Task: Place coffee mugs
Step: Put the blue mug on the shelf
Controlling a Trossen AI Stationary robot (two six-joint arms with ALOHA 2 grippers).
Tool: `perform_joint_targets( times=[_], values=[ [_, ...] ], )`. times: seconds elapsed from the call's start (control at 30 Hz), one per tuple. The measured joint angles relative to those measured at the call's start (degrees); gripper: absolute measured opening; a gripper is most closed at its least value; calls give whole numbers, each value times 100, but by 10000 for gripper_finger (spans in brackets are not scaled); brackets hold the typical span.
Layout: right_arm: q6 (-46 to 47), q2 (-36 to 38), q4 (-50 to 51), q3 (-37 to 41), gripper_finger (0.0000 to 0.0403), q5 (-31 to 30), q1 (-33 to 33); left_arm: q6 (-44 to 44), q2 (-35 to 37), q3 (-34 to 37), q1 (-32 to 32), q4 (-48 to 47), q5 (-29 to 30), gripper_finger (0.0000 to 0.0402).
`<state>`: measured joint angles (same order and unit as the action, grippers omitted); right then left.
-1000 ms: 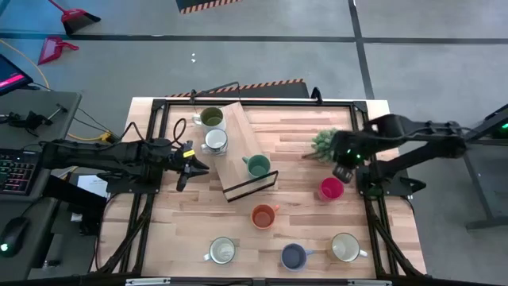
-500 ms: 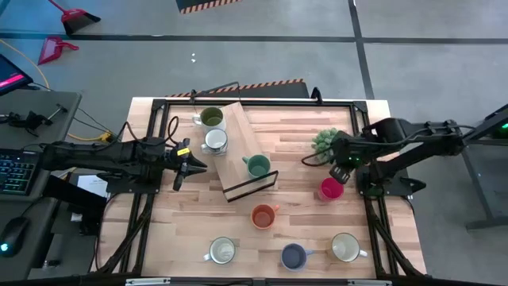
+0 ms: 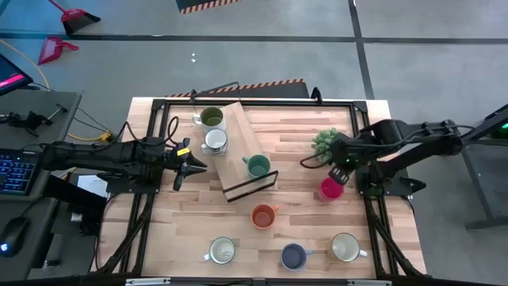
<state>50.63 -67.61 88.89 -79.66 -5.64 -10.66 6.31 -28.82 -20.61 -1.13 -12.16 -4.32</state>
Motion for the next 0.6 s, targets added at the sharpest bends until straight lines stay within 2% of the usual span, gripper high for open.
perform_joint_targets(
  times=[0.13,0.33,0.5,0.6],
  values=[
    [-134,-235,99,1,39,-297,-28,1,0,-1,0,-1,0,60],
    [-412,-611,109,2,39,161,-44,1,0,1,0,-3,4,60],
    [-344,-771,-105,14,39,134,-242,1,0,1,0,-5,5,60],
    [-155,-765,-444,309,39,205,-358,-2,0,1,0,-7,7,60]
  ],
)
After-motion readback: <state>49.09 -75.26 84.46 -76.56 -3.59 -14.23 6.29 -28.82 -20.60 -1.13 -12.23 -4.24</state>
